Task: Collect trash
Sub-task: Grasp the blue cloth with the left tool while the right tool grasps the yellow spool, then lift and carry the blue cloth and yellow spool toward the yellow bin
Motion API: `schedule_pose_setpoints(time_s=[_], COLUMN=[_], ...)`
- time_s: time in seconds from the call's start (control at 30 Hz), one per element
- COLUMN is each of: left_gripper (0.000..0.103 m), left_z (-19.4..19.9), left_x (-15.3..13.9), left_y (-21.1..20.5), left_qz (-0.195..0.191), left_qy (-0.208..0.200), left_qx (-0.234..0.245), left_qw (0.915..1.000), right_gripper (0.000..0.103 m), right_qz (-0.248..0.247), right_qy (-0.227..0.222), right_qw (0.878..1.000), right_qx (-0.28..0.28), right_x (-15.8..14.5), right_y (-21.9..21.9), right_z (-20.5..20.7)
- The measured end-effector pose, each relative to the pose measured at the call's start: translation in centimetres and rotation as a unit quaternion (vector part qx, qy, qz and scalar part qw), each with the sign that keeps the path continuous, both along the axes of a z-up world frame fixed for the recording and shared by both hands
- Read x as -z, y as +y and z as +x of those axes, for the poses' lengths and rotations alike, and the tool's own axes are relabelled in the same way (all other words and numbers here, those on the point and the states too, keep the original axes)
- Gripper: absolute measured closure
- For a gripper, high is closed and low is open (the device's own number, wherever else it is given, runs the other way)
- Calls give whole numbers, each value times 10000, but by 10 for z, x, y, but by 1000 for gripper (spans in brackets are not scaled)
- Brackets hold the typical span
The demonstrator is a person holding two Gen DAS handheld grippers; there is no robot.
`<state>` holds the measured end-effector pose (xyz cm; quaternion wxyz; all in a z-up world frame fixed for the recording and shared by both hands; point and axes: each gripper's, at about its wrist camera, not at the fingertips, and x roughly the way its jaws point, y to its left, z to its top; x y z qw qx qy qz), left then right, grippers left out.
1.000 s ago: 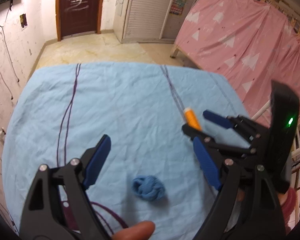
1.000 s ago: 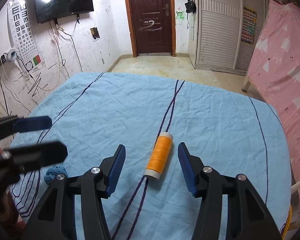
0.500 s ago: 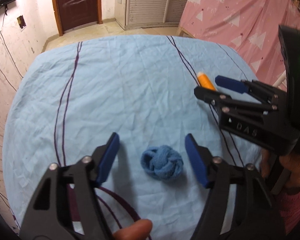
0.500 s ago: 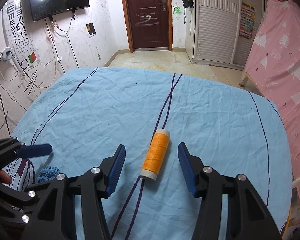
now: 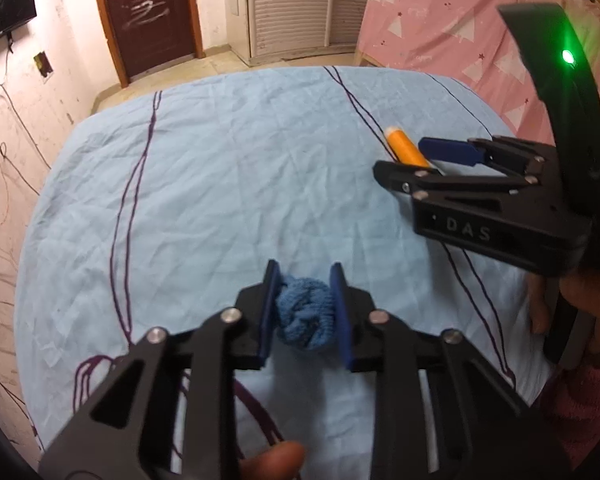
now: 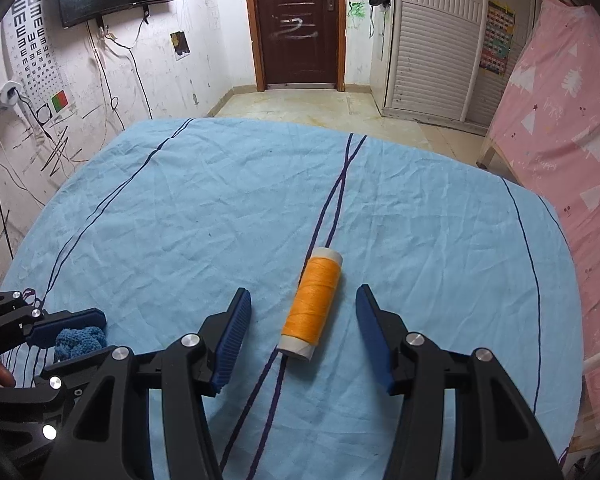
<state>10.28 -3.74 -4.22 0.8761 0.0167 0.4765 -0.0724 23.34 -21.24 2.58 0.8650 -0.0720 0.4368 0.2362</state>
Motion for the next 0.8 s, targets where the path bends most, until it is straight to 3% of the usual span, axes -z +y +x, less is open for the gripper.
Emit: schedule_pose_setpoints(time_s=[0.07, 0.13, 0.23, 0.8], left_gripper=[80, 80, 80, 80], left_z=[-1, -1, 0, -3], left_x=[0, -1, -2, -18], left_y=[-1, 0, 2, -12], left_qz=[9, -20, -41, 122], left_qy=[-22, -23, -50, -278], left_qx=[2, -18, -74, -29], left_qw=[10000, 10000, 10000, 9995], right_gripper=[58, 80, 92, 93], right_qz=[-8, -32, -99, 284], right_qy=[-10, -74, -160, -527], right_qw=[10000, 10000, 9998, 9966], right_qx=[3, 22, 97, 565], right_x=[0, -1, -3, -23], right_y=[2, 3, 2, -51], right_z=[0, -2, -2, -13])
